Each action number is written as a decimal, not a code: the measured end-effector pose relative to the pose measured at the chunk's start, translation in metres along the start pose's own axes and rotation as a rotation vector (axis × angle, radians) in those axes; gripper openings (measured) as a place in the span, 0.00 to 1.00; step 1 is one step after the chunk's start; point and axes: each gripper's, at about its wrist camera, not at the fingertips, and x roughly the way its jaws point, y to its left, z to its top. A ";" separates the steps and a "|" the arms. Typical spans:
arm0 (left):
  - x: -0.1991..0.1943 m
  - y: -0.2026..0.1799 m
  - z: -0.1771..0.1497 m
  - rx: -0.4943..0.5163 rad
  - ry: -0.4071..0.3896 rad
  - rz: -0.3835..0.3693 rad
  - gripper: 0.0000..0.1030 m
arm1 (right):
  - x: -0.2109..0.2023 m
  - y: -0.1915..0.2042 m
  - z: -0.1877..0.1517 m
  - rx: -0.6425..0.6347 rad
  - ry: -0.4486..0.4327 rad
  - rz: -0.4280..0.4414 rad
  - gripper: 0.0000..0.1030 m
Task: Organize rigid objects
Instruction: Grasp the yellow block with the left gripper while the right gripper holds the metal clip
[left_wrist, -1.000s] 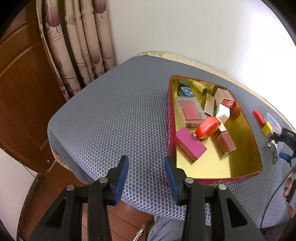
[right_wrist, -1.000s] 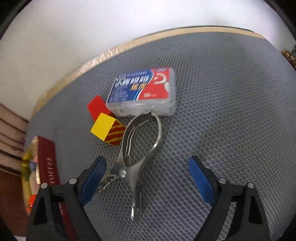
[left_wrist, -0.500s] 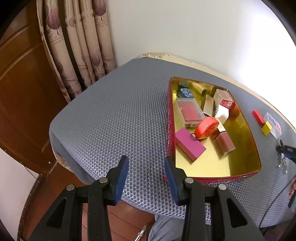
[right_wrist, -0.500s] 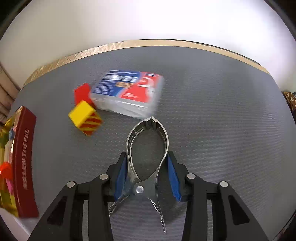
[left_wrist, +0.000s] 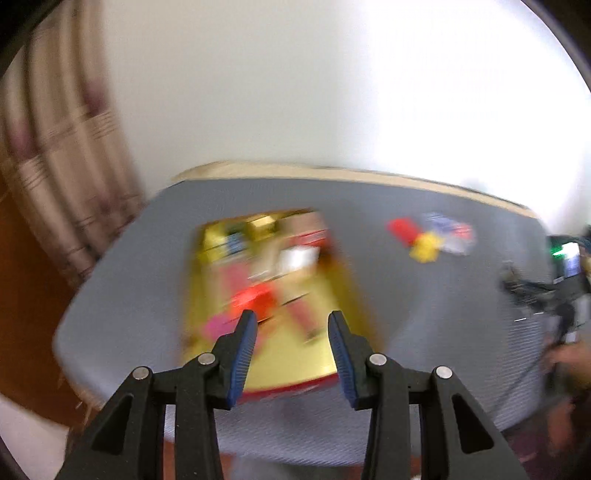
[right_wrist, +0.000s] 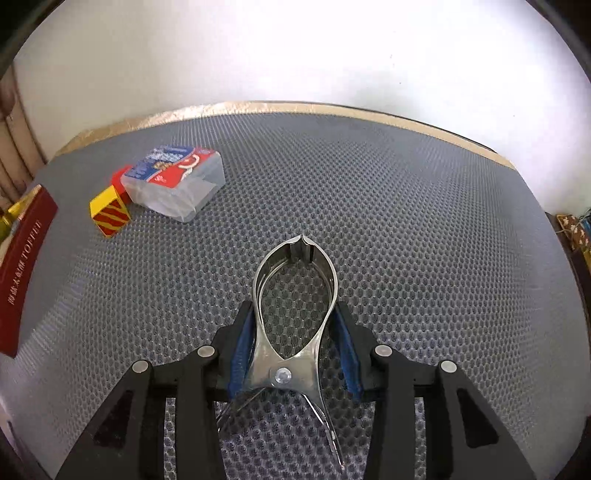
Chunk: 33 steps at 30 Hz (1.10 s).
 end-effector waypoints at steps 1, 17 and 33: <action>0.007 -0.018 0.011 0.048 0.006 -0.068 0.40 | -0.002 -0.002 -0.004 0.005 -0.022 0.013 0.40; 0.156 -0.158 0.077 0.403 0.160 -0.263 0.41 | -0.019 -0.050 -0.015 0.029 -0.051 0.128 0.50; 0.205 -0.160 0.082 0.378 0.253 -0.289 0.41 | -0.019 -0.044 -0.012 0.019 -0.047 0.150 0.58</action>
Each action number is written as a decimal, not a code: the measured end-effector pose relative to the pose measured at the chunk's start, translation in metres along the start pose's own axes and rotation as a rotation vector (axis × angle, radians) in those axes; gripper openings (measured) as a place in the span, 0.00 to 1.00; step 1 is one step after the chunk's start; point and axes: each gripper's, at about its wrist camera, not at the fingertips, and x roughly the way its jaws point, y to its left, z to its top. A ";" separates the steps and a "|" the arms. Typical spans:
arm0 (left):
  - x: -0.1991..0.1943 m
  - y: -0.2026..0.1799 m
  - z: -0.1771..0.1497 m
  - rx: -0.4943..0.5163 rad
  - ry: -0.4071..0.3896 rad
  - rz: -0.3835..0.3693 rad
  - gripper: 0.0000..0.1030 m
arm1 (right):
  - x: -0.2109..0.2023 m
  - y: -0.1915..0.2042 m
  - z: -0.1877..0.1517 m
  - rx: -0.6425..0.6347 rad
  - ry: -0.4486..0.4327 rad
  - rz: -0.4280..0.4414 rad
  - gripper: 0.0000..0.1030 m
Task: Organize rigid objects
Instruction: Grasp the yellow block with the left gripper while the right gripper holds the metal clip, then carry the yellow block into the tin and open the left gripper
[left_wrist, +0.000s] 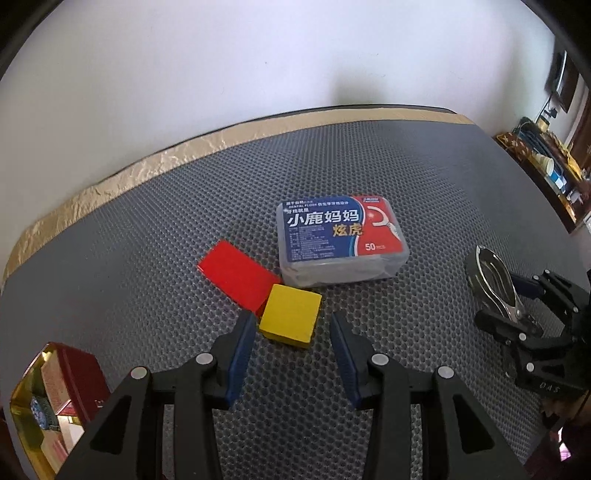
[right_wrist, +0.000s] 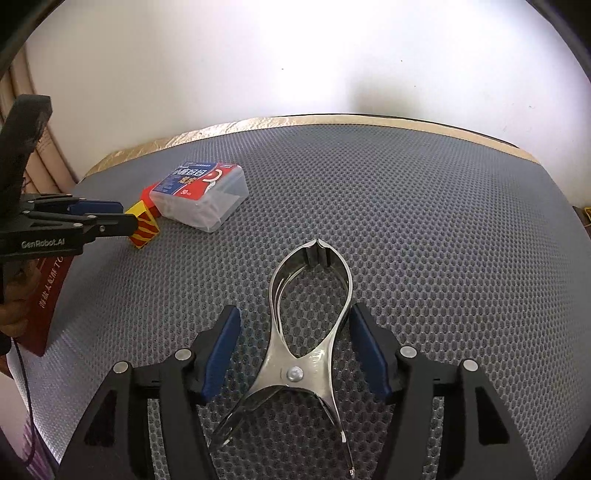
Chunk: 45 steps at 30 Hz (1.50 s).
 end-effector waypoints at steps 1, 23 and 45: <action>0.002 0.000 0.001 0.002 0.006 0.002 0.41 | 0.000 0.000 0.000 -0.001 0.000 0.000 0.59; -0.068 -0.016 -0.080 -0.249 -0.011 -0.033 0.30 | 0.006 0.012 0.000 -0.024 0.006 -0.014 0.62; -0.127 0.117 -0.189 -0.483 0.022 0.188 0.30 | 0.016 0.031 -0.002 -0.057 0.014 -0.060 0.62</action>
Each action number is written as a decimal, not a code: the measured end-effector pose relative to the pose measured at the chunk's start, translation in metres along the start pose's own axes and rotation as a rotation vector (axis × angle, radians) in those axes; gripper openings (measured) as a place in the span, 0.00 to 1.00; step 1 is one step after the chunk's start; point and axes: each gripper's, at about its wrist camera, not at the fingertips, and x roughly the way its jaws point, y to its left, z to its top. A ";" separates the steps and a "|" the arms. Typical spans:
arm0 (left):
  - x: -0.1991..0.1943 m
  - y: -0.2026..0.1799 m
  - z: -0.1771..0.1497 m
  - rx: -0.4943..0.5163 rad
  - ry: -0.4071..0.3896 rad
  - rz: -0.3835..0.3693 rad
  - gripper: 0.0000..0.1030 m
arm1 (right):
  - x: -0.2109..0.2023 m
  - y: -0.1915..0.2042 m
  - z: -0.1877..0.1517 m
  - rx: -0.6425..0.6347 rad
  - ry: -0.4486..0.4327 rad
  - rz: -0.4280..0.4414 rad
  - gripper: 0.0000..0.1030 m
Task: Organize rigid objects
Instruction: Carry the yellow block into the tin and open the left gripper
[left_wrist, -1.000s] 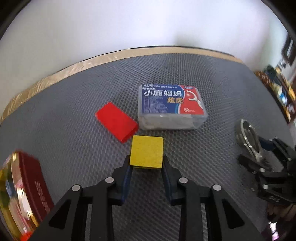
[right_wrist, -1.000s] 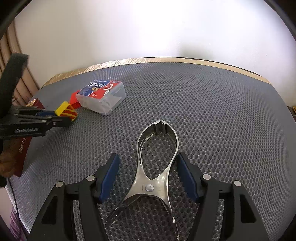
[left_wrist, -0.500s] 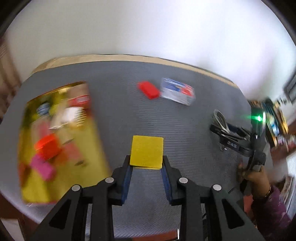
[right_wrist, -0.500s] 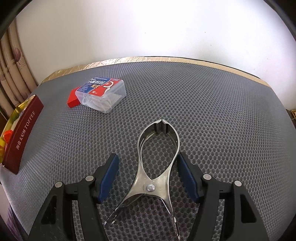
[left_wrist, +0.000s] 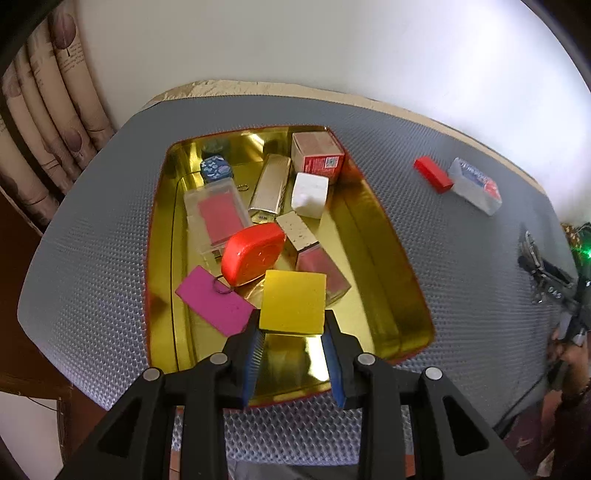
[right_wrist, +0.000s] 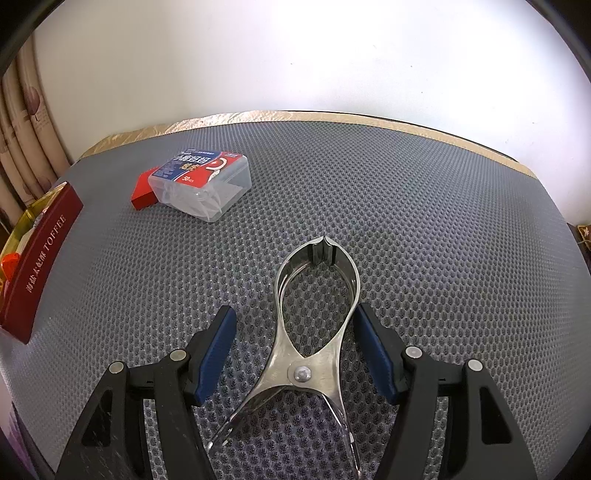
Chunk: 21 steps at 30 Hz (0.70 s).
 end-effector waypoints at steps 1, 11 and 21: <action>0.004 -0.001 -0.001 -0.003 0.003 -0.001 0.30 | 0.000 0.001 0.000 -0.001 0.000 -0.002 0.62; 0.019 -0.005 -0.010 -0.003 -0.003 0.018 0.30 | 0.004 0.007 0.000 -0.014 0.005 -0.015 0.64; -0.010 -0.015 -0.026 0.020 -0.101 0.132 0.33 | 0.008 0.014 -0.002 -0.018 0.007 -0.027 0.64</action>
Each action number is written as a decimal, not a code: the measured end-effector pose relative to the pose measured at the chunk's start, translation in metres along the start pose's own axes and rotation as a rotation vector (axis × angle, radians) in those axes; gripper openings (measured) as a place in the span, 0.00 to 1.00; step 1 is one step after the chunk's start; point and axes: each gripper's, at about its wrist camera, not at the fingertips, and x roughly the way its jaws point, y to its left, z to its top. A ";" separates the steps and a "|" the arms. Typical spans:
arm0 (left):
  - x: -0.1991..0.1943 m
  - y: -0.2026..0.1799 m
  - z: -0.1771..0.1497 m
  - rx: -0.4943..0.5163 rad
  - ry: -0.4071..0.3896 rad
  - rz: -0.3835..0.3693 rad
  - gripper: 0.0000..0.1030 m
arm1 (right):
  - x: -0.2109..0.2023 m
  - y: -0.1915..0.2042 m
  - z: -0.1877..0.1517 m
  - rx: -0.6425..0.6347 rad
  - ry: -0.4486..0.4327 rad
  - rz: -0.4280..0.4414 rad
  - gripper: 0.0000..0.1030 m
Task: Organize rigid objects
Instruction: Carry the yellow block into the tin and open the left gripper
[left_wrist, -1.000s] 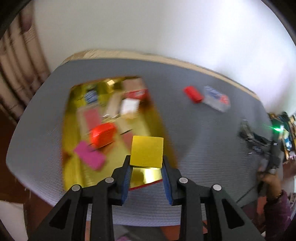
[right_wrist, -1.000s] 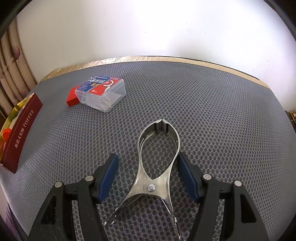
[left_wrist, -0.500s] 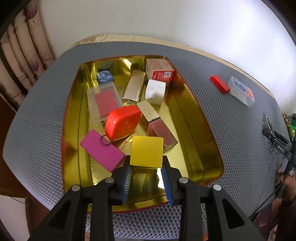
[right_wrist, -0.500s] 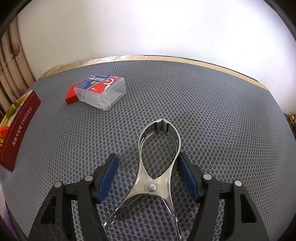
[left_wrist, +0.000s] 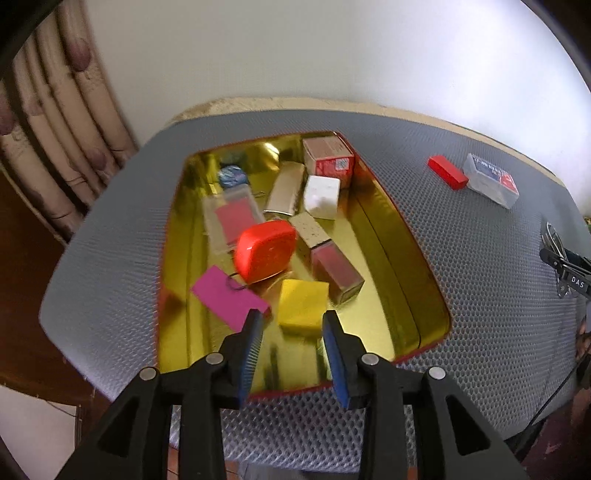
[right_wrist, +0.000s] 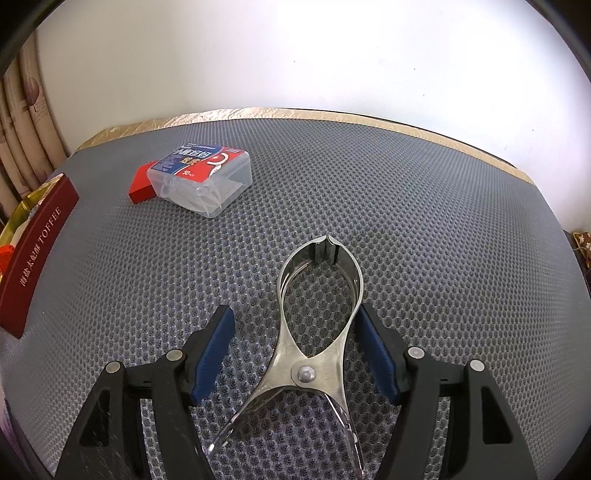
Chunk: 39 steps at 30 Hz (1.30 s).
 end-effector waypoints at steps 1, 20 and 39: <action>-0.005 0.001 -0.003 -0.006 -0.014 0.003 0.33 | 0.001 0.000 0.000 0.000 0.001 0.000 0.64; -0.044 0.022 -0.051 -0.031 -0.039 -0.067 0.39 | 0.014 0.006 0.007 0.071 0.080 -0.072 0.95; -0.039 0.036 -0.052 -0.109 -0.015 -0.092 0.39 | -0.008 -0.004 0.005 0.140 0.088 0.014 0.33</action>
